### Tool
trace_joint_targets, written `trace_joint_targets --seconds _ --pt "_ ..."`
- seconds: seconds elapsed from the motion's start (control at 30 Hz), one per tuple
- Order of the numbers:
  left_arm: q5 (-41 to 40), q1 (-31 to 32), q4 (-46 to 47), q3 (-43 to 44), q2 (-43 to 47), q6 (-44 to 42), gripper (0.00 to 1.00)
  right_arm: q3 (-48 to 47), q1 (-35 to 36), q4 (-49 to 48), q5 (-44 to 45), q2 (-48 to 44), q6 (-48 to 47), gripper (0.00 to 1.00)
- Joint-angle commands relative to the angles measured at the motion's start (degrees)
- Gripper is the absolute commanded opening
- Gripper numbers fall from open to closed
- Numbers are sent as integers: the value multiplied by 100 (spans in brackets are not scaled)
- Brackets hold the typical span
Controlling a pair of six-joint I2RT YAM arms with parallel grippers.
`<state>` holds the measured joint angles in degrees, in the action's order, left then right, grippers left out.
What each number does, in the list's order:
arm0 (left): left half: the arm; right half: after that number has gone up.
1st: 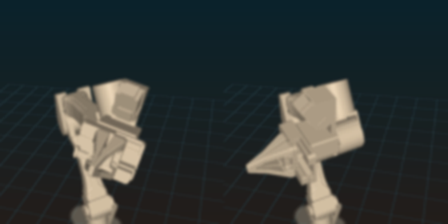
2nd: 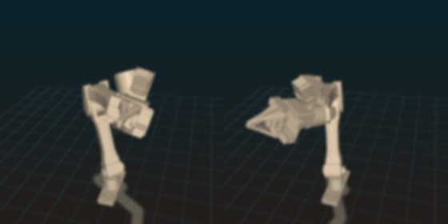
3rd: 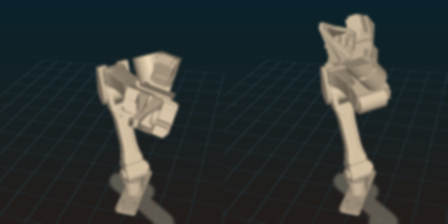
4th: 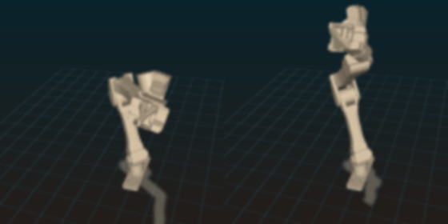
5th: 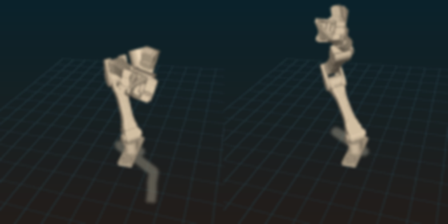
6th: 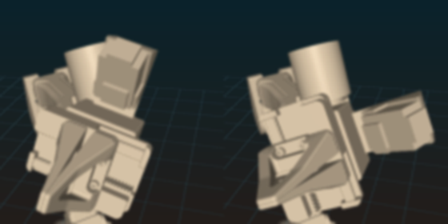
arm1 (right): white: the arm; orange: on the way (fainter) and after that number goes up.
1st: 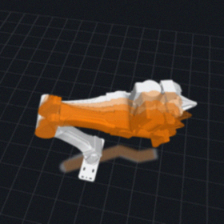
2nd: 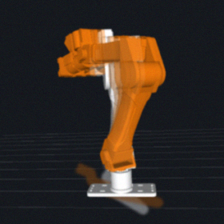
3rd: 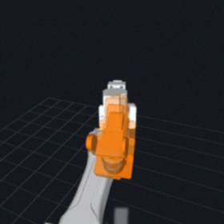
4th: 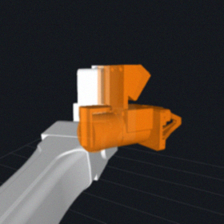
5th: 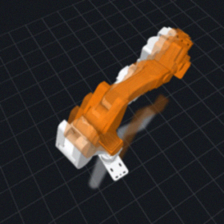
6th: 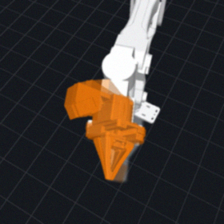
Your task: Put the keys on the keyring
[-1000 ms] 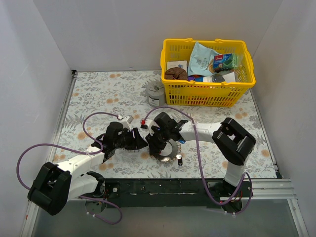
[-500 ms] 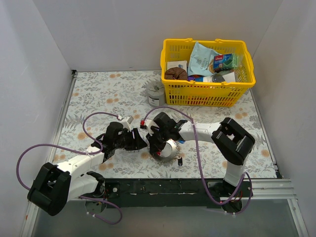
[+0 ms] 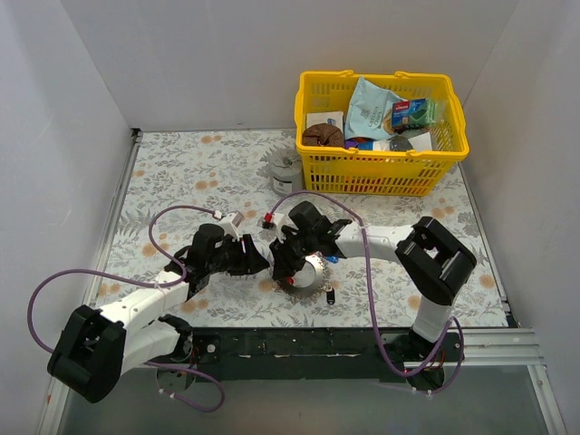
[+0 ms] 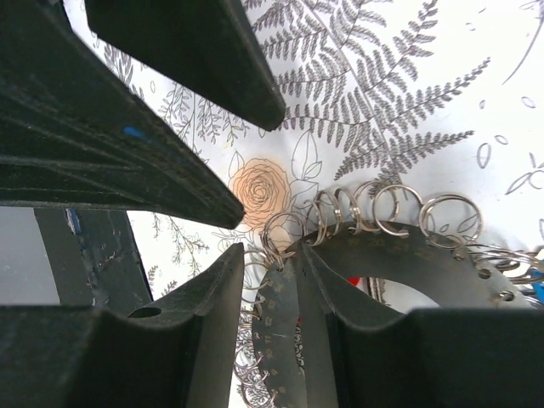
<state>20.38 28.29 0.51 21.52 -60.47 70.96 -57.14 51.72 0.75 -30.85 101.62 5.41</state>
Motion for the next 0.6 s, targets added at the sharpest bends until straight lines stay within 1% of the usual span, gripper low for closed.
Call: trace_joint_targets --seconds 0.0,0.2,0.27,0.43,0.57 --pt "-87 -17 -16 125 184 -65 46 -16 -66 -269 -97 -266 197 40" --pt "-78 -17 -16 107 158 -38 46 -139 -66 -84 -9 -301 110 37" --pt "-87 -17 -16 116 149 -38 46 -218 -31 153 -9 -257 48 36" --pt "-78 -17 -16 116 141 -12 46 -464 127 574 185 -117 -215 36" --pt "-78 -17 -16 142 132 -3 46 -578 224 645 307 33 -225 36"
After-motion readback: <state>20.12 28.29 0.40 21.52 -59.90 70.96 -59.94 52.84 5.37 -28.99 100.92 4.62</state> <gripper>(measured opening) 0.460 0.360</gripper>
